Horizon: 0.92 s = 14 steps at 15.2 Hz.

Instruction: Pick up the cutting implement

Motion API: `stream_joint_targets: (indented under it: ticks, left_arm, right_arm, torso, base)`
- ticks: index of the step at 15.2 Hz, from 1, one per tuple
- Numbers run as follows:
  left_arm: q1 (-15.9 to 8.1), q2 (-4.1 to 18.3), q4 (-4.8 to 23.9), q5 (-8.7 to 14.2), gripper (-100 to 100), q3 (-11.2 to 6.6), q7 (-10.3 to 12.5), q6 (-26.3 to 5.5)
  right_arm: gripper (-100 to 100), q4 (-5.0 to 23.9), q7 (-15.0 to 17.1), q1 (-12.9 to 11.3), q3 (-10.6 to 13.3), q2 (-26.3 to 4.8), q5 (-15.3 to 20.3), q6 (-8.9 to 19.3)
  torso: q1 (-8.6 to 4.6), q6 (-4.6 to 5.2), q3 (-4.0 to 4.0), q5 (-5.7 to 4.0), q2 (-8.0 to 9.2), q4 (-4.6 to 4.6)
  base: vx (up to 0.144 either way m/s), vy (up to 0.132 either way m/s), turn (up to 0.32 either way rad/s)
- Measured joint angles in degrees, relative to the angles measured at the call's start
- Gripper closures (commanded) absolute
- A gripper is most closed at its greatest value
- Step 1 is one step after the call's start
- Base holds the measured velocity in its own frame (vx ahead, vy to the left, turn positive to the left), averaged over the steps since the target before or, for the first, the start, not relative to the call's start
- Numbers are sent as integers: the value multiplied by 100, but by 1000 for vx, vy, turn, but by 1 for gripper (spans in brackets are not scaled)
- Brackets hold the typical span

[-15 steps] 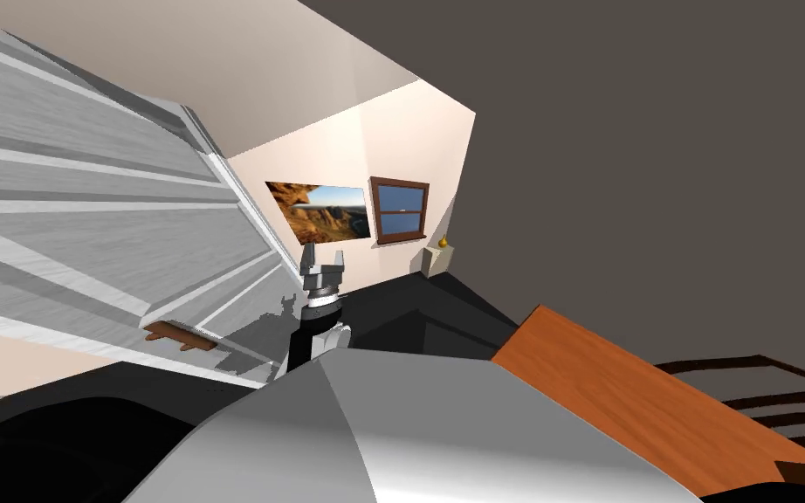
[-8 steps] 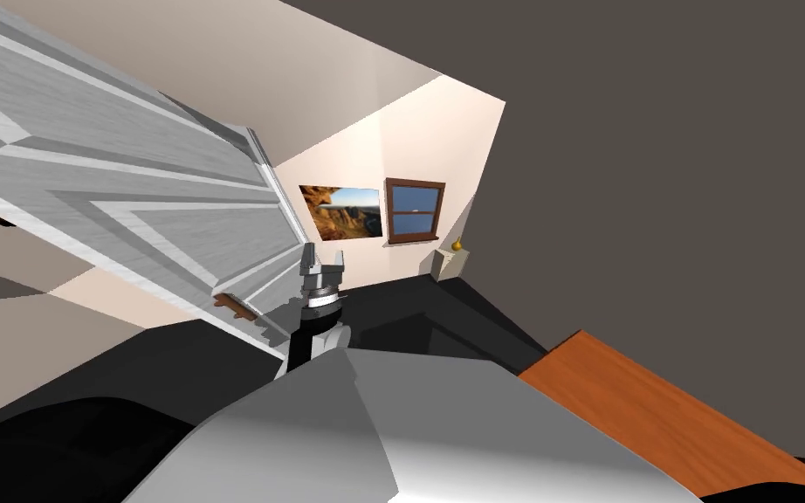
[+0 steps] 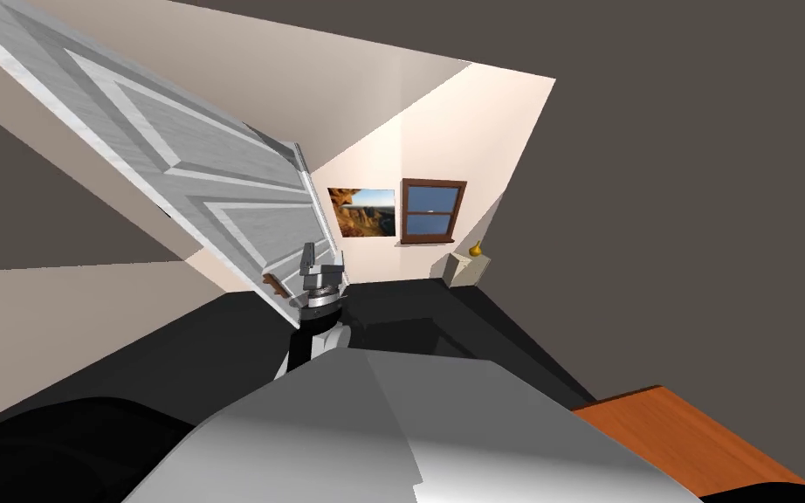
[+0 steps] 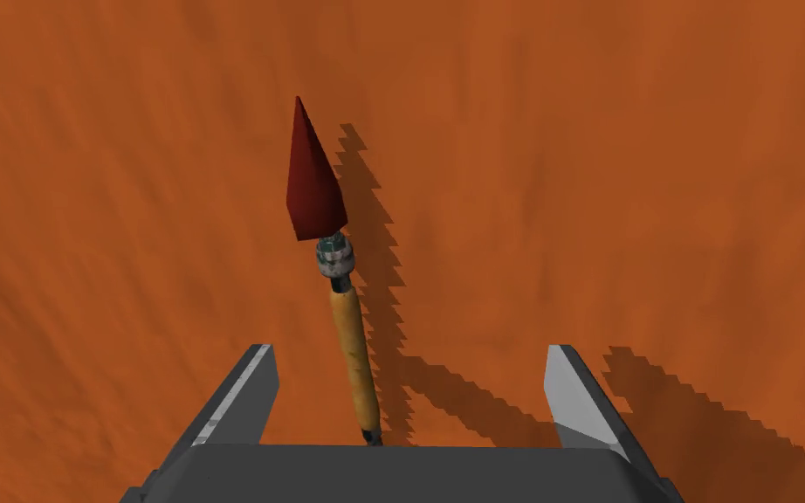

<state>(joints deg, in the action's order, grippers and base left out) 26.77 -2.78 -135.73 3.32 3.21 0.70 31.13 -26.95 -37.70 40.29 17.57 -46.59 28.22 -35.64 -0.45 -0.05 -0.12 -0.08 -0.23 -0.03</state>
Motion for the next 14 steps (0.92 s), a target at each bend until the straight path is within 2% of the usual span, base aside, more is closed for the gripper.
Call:
stream_joint_targets:
  ticks: [2, 4, 5, 6, 8, 9, 14]
  left_arm:
    - [1, 0, 0, 0, 0, -1, 0, 0]
    - [0, -1, 0, 0, 0, 0, 0, 0]
    - [0, -1, 0, 0, 0, 0, 0, 0]
    - [0, -1, 0, 0, 0, 0, 0, 0]
    - [1, -1, 0, 0, 0, 0, 0, 0]
    - [1, -1, 0, 0, 0, 0, 0, 0]
    - [1, -1, 0, 0, 0, 0, 0, 0]
  right_arm:
    - [-100, 239, -105, -43, 39, 56, 39, -8]
    - [-100, 311, -109, -196, 65, 177, 55, 92]
    - [-100, 488, -137, -332, 67, 249, 60, 90]
    - [-100, 536, -163, -375, 65, 293, 60, 99]
    - [-100, 389, -142, -314, 71, 301, 60, 199]
    - [100, 371, -135, -305, 71, 300, 59, 217]
    - [100, 371, -139, -305, 72, 296, 61, 214]
  torso:
    - [8, 7, -2, -1, -3, -1]
    - [24, 7, 11, 2, 21, 4]
    - [28, 8, 17, 3, 31, 6]
    - [31, 10, 19, 4, 34, 7]
    - [42, 11, 14, 7, 24, 5]
    - [45, 10, 10, 8, 18, 4]
    - [40, 12, 6, 1, 10, 3]
  base:
    - [-4, -56, 90]
    - [-81, -36, 68]
    - [-74, -30, 29]
    - [-43, -16, -2]
    - [-13, -2, -9]
    - [0, 0, 0]
    - [7, 3, -9]
